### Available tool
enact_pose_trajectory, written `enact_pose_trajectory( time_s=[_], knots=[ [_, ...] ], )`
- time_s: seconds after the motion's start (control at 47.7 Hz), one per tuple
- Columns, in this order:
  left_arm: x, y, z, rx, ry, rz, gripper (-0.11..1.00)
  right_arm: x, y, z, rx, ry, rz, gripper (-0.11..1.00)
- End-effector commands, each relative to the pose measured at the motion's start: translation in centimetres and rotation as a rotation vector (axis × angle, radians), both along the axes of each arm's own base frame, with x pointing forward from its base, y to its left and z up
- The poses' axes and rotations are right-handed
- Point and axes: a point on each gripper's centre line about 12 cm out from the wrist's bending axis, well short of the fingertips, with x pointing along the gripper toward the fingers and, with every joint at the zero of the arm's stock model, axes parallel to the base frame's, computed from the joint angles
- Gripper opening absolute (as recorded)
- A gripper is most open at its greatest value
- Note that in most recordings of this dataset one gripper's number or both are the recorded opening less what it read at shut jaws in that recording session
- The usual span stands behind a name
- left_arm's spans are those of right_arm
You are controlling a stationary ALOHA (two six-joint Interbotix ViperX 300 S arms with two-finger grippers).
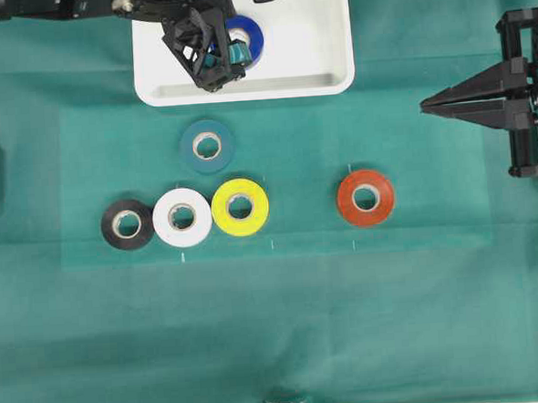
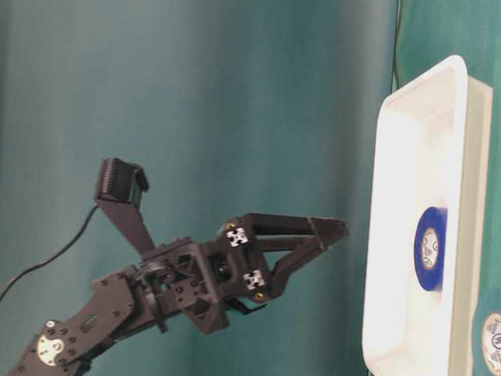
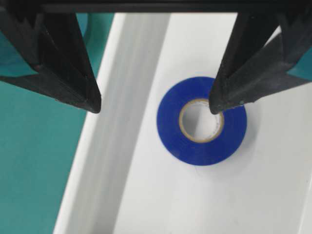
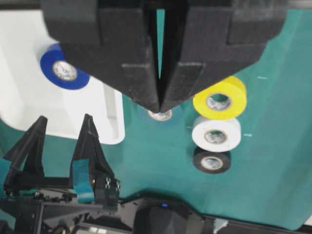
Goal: Pick up the tape from a random location and place it into the white case.
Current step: 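Raise the open left gripper away from the blue roll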
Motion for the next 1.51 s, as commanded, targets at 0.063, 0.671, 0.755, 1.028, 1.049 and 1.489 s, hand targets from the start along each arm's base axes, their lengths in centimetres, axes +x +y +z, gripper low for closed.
enact_pose_trajectory(
  time_s=[0.063,0.671,0.755,1.028,1.049,1.489],
  knots=[
    [0.1,-0.6,3.1,0.016,-0.053,-0.014,0.97,0.2,0.0,0.7,0.0,-0.017,0.0,0.0],
    [-1.1,-1.8,8.1,0.042,-0.143,-0.036,0.97,0.2,0.0,0.7,0.002,-0.018,0.001,0.0],
    [-1.3,-2.0,8.6,0.044,-0.152,-0.037,0.97,0.2,0.0,0.7,0.002,-0.02,0.0,0.0],
    [-1.6,-2.1,8.9,0.045,-0.155,-0.039,0.97,0.2,0.0,0.7,0.0,-0.018,0.0,0.0],
    [-1.6,-2.1,8.8,0.045,-0.155,-0.039,0.97,0.2,0.0,0.7,0.002,-0.018,0.0,0.0],
    [-1.6,-2.1,8.8,0.045,-0.153,-0.039,0.97,0.2,0.0,0.7,0.0,-0.018,0.0,0.0]
  ],
)
